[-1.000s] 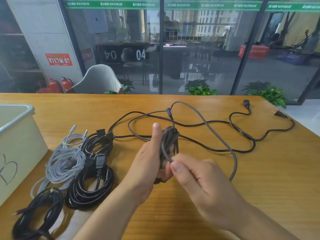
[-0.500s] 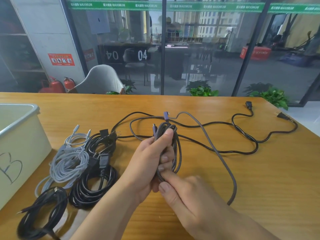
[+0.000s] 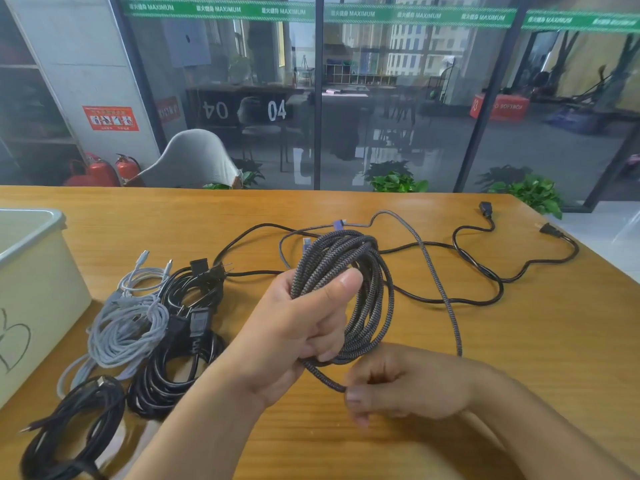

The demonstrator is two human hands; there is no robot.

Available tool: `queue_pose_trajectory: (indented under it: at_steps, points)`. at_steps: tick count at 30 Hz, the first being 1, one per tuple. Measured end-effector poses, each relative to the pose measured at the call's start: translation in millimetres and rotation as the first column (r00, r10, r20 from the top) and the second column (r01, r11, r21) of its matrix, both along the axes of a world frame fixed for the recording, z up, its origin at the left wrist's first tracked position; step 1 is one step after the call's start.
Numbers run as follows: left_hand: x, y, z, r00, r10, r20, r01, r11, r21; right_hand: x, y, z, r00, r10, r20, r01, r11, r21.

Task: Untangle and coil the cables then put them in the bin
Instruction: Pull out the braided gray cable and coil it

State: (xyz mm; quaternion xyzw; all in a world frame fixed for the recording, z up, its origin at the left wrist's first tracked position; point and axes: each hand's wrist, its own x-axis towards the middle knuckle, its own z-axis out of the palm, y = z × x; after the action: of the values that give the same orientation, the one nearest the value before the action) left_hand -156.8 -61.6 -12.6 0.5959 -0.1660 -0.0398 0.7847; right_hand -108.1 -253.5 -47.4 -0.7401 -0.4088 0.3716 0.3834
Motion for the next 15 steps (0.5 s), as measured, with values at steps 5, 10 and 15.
queue_pose_trajectory:
  at_steps: [5,10,15]
  points:
    - [0.3,1.9,-2.1,0.999,-0.048,0.0,0.048,0.998,0.028,25.5,-29.7,5.4,0.974,-0.115,0.197,0.144,0.979,-0.145]
    - [-0.2,1.2,-3.7,0.989,-0.146,-0.008,0.146,0.984,0.106,49.1,-76.4,8.7,0.934,-0.302,0.19,0.323,0.942,-0.088]
    - [-0.3,-3.4,-6.4,0.977,-0.214,-0.025,0.215,0.956,0.2,57.5,-91.7,12.2,0.892,-0.398,0.216,0.432,0.891,-0.141]
